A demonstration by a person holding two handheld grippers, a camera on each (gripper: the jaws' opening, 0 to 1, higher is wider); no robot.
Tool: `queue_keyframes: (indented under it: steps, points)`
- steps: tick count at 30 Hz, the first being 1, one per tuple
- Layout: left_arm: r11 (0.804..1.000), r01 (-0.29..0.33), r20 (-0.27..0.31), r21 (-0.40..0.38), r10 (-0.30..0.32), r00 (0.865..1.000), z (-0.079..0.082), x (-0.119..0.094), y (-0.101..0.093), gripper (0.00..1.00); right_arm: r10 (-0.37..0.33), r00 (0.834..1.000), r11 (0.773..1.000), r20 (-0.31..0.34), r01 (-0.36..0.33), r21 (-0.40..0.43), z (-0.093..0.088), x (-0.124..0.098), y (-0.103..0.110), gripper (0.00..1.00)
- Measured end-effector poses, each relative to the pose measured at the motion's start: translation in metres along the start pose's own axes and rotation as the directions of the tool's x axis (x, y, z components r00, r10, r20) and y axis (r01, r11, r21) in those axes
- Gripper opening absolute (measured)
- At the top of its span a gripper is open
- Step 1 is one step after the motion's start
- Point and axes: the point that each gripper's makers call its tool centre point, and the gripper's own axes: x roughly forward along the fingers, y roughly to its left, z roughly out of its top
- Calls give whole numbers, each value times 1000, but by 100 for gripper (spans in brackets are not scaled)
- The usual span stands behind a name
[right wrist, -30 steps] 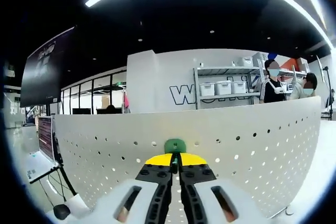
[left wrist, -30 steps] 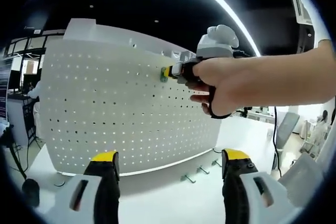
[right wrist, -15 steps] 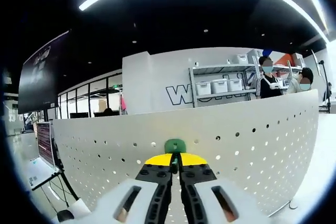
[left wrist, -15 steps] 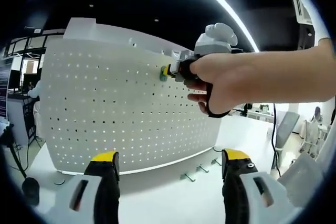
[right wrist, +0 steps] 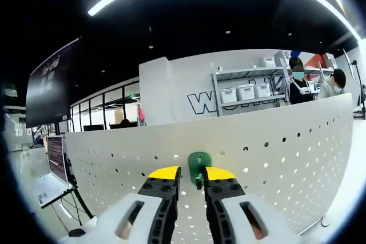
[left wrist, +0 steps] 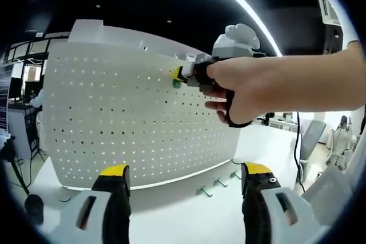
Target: Insert the hook assembly into the mounting plate slot until the hook locks in place.
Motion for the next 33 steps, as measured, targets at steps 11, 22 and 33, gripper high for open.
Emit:
queue_keyframes:
  steps: [11,22,33]
  points:
    - [1000,-1,-1,4,1,1000,0,0,1,82,69,997,997,-33,-70,-26,-10,-7,8,55]
    - [1000,-2,-6,6,2,1000,-1,0,2,83,97,995,995,-28,-98,-34,-13,-9,2,70]
    - [1000,-4,-8,6,4,1000,-1,1,3,83,307,952,951,-2,-307,-27,-9,-19,8,66]
